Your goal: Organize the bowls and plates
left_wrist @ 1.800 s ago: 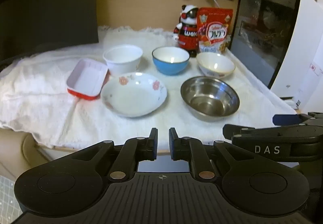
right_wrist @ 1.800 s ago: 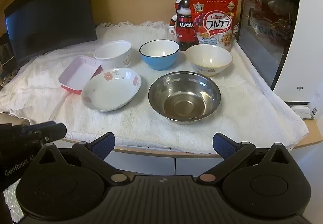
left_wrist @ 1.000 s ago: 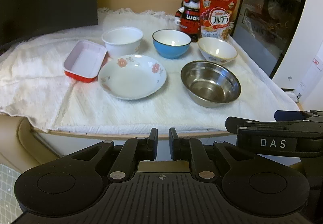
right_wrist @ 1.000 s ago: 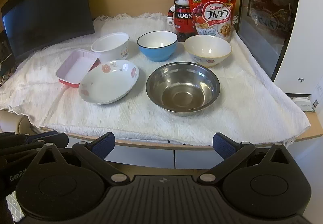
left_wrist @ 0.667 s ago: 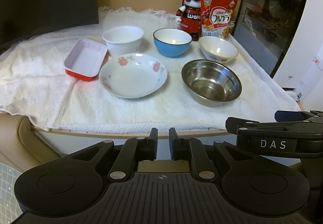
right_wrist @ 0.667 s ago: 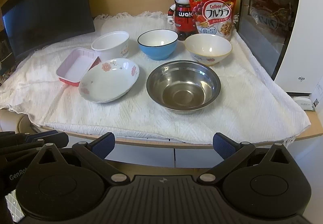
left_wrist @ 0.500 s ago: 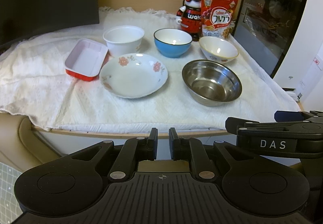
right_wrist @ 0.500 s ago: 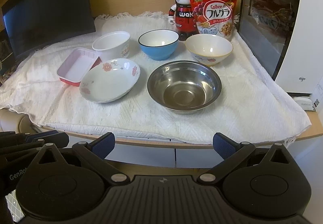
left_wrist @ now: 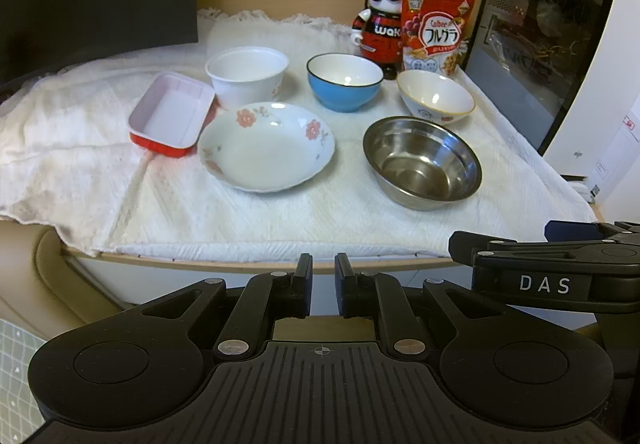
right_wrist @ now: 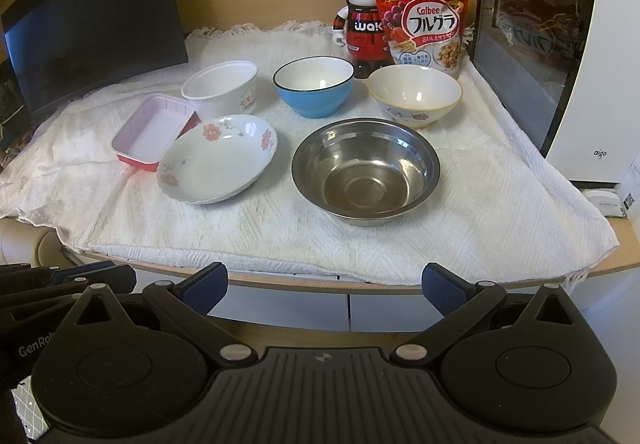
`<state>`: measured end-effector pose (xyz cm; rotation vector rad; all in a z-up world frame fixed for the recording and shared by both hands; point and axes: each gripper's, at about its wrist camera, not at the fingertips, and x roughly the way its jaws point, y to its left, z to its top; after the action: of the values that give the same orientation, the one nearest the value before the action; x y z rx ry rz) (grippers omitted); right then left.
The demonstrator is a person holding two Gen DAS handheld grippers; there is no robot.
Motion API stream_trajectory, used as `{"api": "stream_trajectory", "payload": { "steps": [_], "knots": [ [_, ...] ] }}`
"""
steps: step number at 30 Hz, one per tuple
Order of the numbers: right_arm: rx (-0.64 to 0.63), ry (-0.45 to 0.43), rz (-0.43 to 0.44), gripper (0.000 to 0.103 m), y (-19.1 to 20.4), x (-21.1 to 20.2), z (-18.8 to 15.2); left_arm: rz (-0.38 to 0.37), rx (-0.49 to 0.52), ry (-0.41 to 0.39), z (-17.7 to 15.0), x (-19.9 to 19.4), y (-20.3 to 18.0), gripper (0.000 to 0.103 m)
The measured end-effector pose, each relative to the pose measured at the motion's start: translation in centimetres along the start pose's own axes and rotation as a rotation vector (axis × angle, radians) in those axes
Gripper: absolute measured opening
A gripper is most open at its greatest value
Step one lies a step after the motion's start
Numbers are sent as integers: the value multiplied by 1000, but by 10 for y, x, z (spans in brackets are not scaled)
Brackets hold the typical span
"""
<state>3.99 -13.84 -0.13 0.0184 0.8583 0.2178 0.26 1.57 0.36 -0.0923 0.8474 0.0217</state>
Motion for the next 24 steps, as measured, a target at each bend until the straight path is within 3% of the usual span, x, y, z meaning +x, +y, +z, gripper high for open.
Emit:
{"api": "stream_trajectory", "payload": {
  "steps": [24],
  "knots": [
    [-4, 7, 5, 103, 0, 3, 1, 7, -7, 7, 1, 3, 2, 14]
  ]
}}
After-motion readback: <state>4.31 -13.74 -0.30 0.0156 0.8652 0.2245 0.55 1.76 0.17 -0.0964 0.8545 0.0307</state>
